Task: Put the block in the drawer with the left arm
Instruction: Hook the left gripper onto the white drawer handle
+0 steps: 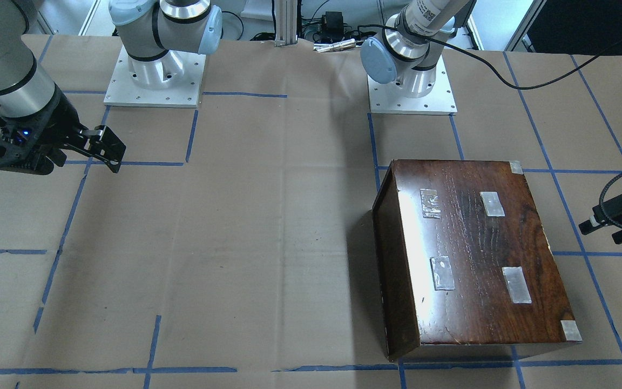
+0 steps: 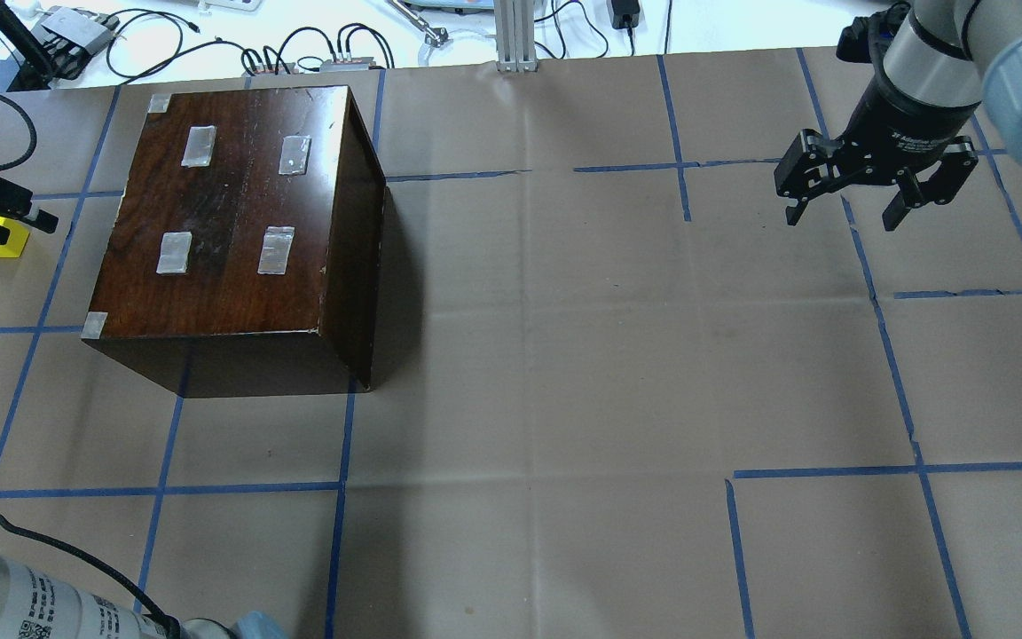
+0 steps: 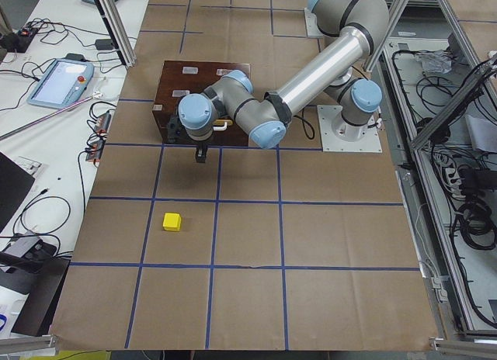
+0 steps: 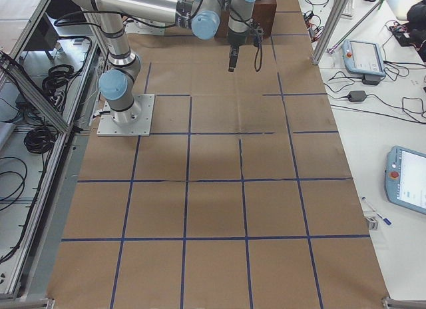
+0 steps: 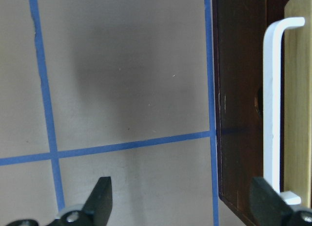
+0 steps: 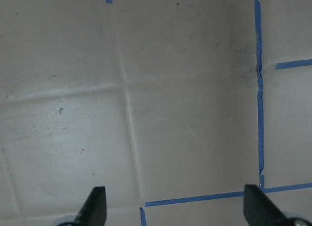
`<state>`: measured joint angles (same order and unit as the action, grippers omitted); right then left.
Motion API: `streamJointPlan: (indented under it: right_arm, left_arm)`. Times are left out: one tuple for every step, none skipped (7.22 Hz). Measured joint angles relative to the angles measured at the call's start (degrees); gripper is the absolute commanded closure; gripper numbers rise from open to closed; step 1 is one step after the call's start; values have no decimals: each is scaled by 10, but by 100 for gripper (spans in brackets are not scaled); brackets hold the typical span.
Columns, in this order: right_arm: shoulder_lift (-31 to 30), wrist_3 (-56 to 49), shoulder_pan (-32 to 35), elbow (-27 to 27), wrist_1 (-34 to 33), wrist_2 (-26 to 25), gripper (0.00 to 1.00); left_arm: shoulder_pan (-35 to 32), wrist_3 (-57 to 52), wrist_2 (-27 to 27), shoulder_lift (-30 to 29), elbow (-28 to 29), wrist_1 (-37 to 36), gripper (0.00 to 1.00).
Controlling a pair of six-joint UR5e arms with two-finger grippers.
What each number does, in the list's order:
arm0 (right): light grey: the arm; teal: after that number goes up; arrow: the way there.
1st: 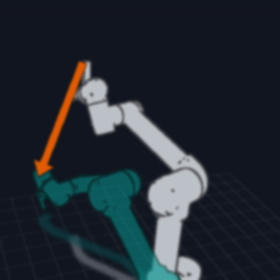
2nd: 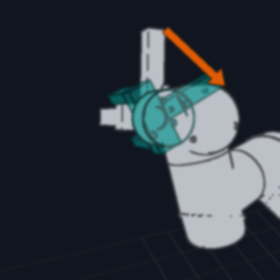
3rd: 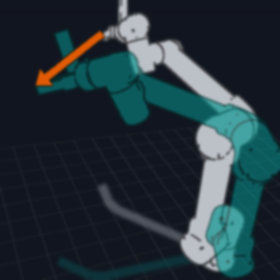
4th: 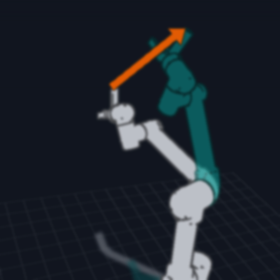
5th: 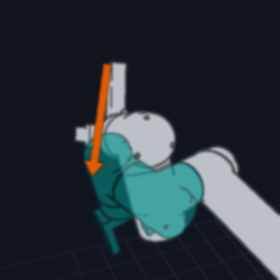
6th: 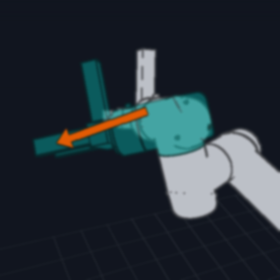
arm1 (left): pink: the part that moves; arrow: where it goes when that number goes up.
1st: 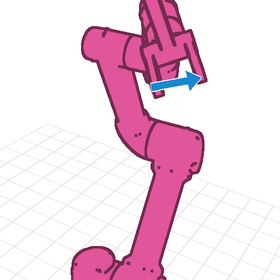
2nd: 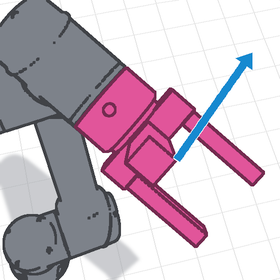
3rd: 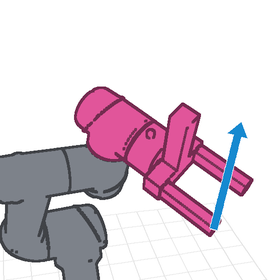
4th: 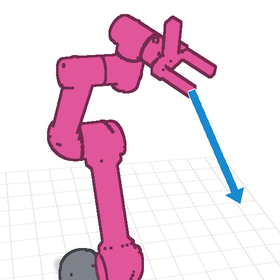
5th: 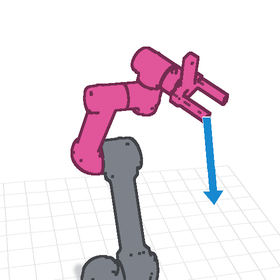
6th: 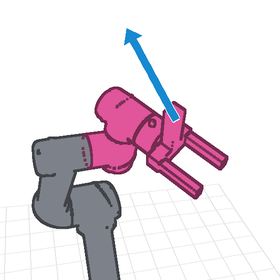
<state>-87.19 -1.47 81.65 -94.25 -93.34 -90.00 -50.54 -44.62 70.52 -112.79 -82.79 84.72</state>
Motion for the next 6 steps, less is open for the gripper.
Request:
streamJointPlan:
  right_arm:
    - [0,0,0,0,0,0,0]
    - [0,0,0,0,0,0,0]
    - [0,1,0,-1,0,0,0]
    - [0,1,0,0,0,0,0]
    - [0,1,0,0,0,0,0]
    - [0,0,0,0,0,0,0]
  left_arm:
    - [-1,0,-33,-6,1,2,1]
    - [-2,1,-49,-14,2,2,1]
    - [-5,3,-55,-22,3,3,1]
    - [-10,7,-57,-28,3,3,1]
    - [-16,19,-57,-31,2,3,1]
    - [-21,36,-55,-32,1,2,1]
